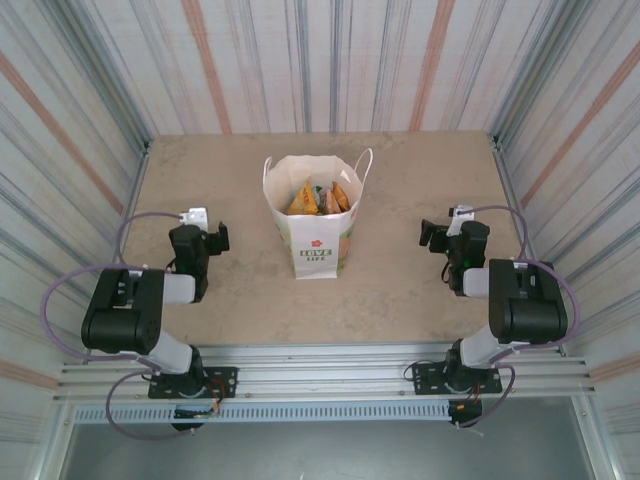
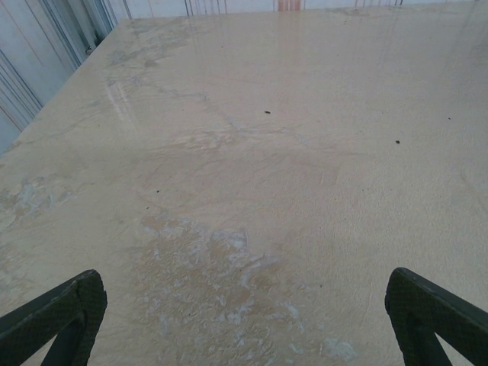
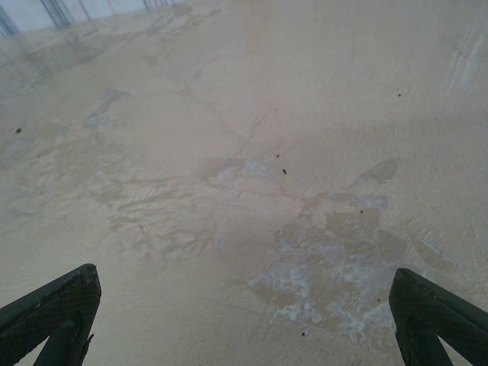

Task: Place the snacks into the paper bag

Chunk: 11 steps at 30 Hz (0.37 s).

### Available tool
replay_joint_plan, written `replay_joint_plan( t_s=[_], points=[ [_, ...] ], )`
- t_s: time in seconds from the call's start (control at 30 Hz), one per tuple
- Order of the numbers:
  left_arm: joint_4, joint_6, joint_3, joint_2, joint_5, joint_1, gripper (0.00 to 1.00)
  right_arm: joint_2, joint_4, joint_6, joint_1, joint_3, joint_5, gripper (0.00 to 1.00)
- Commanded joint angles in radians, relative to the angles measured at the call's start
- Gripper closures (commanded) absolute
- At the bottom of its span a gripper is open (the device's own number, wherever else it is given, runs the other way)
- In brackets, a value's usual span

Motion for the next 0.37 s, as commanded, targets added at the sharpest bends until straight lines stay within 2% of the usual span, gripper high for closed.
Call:
replay_joint_plan(
  t_s=[0.0,0.33],
  points=[
    [-0.002,-0.004,0.01,-0.011,0.005,-0.004,0.02,-0.003,-0.002,-0.028,0.006,0.018,0.025,0.01],
    [0.0,-0.015,0.006,-0.014,0.023,0.01,0.01,-0.003,-0.001,-0.028,0.007,0.018,0.025,0.01]
  ],
)
